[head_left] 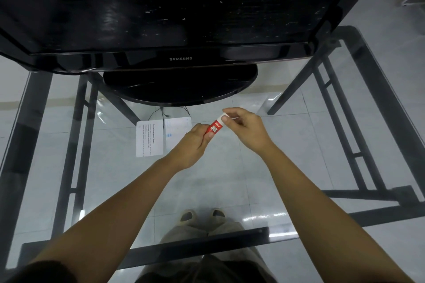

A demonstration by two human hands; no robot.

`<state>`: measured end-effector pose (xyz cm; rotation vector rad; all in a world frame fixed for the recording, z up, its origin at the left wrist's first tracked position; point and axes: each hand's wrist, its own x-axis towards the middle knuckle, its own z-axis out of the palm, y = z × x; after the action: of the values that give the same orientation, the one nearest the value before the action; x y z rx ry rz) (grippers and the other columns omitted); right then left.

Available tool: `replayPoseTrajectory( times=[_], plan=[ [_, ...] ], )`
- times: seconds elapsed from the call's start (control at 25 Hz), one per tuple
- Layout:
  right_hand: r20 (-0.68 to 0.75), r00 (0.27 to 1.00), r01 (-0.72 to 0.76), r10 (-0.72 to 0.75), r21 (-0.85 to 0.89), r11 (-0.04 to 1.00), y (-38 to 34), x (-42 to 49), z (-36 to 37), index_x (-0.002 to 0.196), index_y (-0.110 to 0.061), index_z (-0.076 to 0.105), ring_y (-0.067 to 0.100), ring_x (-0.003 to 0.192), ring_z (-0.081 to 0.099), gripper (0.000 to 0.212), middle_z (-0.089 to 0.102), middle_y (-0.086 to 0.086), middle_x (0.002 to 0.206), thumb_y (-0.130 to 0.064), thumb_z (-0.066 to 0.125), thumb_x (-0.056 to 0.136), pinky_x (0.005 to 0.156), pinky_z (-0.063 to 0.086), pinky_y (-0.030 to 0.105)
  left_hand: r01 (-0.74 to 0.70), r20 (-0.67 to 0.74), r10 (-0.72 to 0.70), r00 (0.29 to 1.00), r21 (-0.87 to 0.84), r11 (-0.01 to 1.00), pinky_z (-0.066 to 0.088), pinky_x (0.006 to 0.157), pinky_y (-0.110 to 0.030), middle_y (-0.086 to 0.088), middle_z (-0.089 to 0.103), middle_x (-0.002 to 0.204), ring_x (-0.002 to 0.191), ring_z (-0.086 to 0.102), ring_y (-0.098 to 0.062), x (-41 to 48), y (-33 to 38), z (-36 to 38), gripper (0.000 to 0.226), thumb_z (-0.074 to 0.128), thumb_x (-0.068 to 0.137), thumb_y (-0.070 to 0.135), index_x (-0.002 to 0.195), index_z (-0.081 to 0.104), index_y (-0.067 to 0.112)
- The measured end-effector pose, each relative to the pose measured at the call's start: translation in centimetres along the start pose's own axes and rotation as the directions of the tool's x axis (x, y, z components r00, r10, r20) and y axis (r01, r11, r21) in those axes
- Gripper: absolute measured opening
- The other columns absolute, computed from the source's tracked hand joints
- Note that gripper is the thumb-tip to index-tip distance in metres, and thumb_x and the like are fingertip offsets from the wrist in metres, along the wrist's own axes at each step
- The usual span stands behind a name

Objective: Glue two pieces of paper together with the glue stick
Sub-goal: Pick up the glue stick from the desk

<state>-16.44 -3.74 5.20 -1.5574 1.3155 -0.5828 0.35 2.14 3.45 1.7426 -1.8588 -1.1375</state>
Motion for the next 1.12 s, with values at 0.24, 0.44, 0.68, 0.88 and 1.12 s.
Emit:
replayPoseTrajectory(
  times=[0.24, 0.44, 0.68, 0.88, 1.12],
  plan=[
    [-0.036, 0.999, -0.013, 0.020, 0.167, 0.986, 0.2, 0.7, -1.2, 0.112, -0.013, 0.064, 0.011, 0.097, 0.062, 0.026, 0.066, 0.000, 0.103, -0.020, 0.062, 0.087, 0.086, 0.049, 0.018, -0.009, 0.014, 0.009, 1.000, -0.001, 1.000, 0.036, 0.075, -0.026, -0.003, 0.046, 0.103, 0.083, 0.049, -0.016, -0.4, -0.4, 0.0, 0.038, 0.028, 0.099, 0.034, 0.125, 0.042, 0.010],
    [-0.125, 0.991, -0.034, 0.036, 0.021, 0.999, 1.5, 2.6, -1.7, 0.114, -0.017, 0.061, 0.010, 0.089, 0.061, 0.031, 0.063, -0.001, 0.104, -0.023, 0.067, 0.084, 0.078, 0.047, 0.014, 0.073, 0.027, -0.074, 0.997, 0.018, 0.997, 0.038, 0.076, -0.026, -0.001, 0.045, 0.101, 0.084, 0.049, -0.016, -1.3, -2.5, -0.2, 0.038, 0.028, 0.098, 0.036, 0.122, 0.044, 0.011],
    [-0.075, 0.995, 0.038, -0.072, -0.384, 0.922, 4.8, 4.8, 0.5, 0.115, -0.010, 0.061, 0.021, 0.098, 0.061, 0.031, 0.059, 0.011, 0.116, -0.014, 0.065, 0.085, 0.080, 0.041, 0.018, 0.072, -0.025, -0.072, 0.997, -0.021, 0.997, 0.037, 0.078, -0.026, 0.001, 0.045, 0.102, 0.087, 0.050, -0.014, -0.4, -2.0, -1.1, 0.039, 0.029, 0.098, 0.037, 0.124, 0.044, 0.012],
    [-0.043, 0.998, 0.016, -0.040, -0.463, 0.886, 6.1, 5.5, 1.4, 0.125, -0.011, 0.053, 0.024, 0.104, 0.059, 0.039, 0.056, 0.012, 0.123, -0.014, 0.061, 0.087, 0.088, 0.043, 0.024, 0.076, -0.049, -0.077, 0.996, -0.028, 0.997, 0.035, 0.077, -0.024, 0.001, 0.045, 0.103, 0.086, 0.047, -0.011, -0.4, -2.1, -1.6, 0.038, 0.030, 0.098, 0.035, 0.125, 0.043, 0.011],
    [-0.087, 0.996, -0.014, -0.022, -0.391, 0.920, 4.6, 4.7, 0.8, 0.132, -0.012, 0.046, 0.019, 0.112, 0.055, 0.052, 0.049, 0.009, 0.131, -0.022, 0.065, 0.085, 0.091, 0.040, 0.023, 0.068, -0.075, -0.073, 0.995, -0.065, 0.996, 0.039, 0.079, -0.026, 0.000, 0.047, 0.105, 0.088, 0.050, -0.014, -0.4, -1.5, -2.1, 0.039, 0.032, 0.097, 0.036, 0.127, 0.042, 0.013]
  ],
)
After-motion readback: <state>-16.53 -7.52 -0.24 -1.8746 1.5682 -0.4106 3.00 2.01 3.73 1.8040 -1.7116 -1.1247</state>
